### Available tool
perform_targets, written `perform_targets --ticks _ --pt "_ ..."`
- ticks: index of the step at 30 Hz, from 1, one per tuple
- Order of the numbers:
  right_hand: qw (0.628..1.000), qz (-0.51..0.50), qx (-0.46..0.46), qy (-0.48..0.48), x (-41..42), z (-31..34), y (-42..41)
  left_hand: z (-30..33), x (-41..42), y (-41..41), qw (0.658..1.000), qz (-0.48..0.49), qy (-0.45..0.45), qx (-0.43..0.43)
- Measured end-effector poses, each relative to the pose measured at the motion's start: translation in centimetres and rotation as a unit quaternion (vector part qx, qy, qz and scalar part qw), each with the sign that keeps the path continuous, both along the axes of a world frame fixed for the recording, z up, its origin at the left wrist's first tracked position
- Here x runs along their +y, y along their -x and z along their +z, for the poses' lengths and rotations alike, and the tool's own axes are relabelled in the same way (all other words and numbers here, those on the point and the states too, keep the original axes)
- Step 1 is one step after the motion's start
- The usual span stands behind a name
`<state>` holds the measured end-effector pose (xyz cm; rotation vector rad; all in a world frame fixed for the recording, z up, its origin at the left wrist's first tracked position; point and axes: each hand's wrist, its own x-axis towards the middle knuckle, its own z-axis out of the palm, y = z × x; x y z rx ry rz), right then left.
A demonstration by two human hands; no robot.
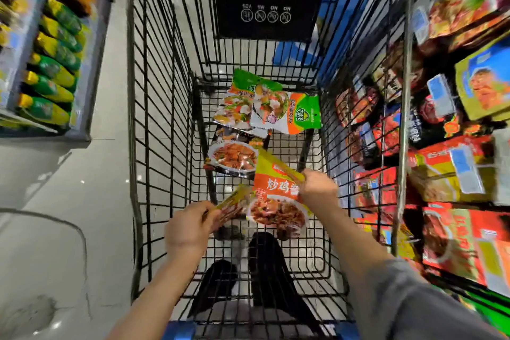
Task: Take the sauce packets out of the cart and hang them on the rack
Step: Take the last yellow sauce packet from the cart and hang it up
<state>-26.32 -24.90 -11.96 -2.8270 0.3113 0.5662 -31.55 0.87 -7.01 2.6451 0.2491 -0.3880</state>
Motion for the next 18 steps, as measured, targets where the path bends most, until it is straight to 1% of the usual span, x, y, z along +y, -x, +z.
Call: perform_targets --ticks 2,3,6,8,10,12,14,17,18 --pt "0.999 0.005 0.022 -0.024 0.9 3.3 1.1 1.1 0.0 0.3 0.998 -0.036 0.028 -0.039" --pt "0.999 0.012 0.006 -0.036 1.1 4.3 1.7 1.8 -0.1 0.5 0.996 -0.051 0.048 -0.06" --pt "0.998 0.017 -0.067 -0.005 2.4 7.8 4.4 4.3 -0.1 0.8 0.987 -0.093 0.079 -0.101" --pt "0.996 -0.012 -0.084 0.005 3.2 10.0 6.2 6.2 0.1 0.8 0.98 -0.142 0.067 -0.121" --pt "0.992 -0.051 -0.111 0.018 3.6 12.7 8.0 8.2 0.1 0.7 0.965 -0.201 0.065 -0.156" --pt "0.981 -0.091 -0.168 0.019 3.4 15.4 9.9 10.8 -0.3 0.5 0.946 -0.254 0.071 -0.187" --pt "0.966 -0.131 -0.223 0.025 2.7 18.3 11.7 13.5 -0.9 0.2 0.915 -0.313 0.062 -0.247" --pt "0.941 -0.182 -0.279 0.052 1.4 23.6 14.2 17.5 -2.4 -0.3 0.838 -0.403 0.058 -0.363" --pt "0.933 -0.193 -0.298 0.065 0.9 25.4 15.1 18.9 -3.0 -0.5 0.816 -0.432 0.06 -0.38"
